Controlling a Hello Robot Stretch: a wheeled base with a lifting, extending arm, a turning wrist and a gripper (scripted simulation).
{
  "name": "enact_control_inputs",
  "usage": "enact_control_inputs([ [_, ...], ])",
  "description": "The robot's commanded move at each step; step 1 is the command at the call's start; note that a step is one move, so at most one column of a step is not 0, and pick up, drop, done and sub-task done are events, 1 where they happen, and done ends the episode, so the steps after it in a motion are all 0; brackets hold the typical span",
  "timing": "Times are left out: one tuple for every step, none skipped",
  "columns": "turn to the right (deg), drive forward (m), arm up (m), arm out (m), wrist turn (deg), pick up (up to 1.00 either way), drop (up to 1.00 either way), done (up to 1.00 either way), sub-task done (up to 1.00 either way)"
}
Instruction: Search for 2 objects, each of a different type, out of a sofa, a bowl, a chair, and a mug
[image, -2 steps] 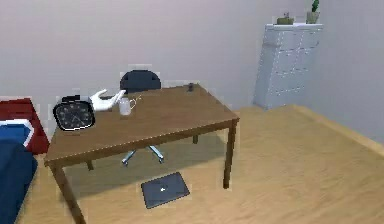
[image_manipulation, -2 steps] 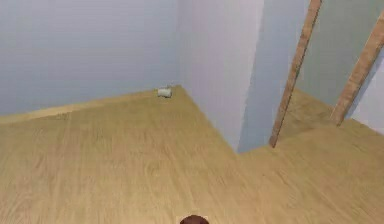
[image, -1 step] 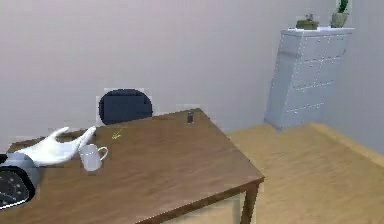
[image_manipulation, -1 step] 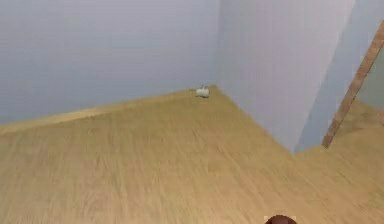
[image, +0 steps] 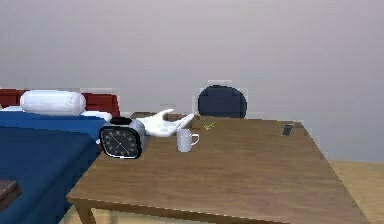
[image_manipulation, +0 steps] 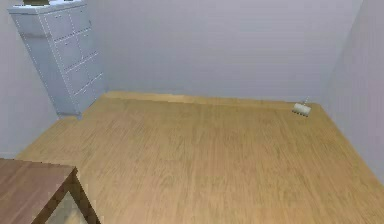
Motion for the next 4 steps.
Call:
enact_control_inputs([
  [0.0, 0.00, 0.00, 0.00, 0.0, 0.00, 0.00, 0.00, 1.00],
  [45.0, 0.00, 0.00, 0.00, 0.0, 0.00, 0.00, 0.00, 0.00],
  [45.0, 0.00, 0.00, 0.00, 0.0, 0.00, 0.00, 0.00, 0.00],
  [45.0, 0.00, 0.00, 0.00, 0.0, 0.00, 0.00, 0.00, 0.00],
])
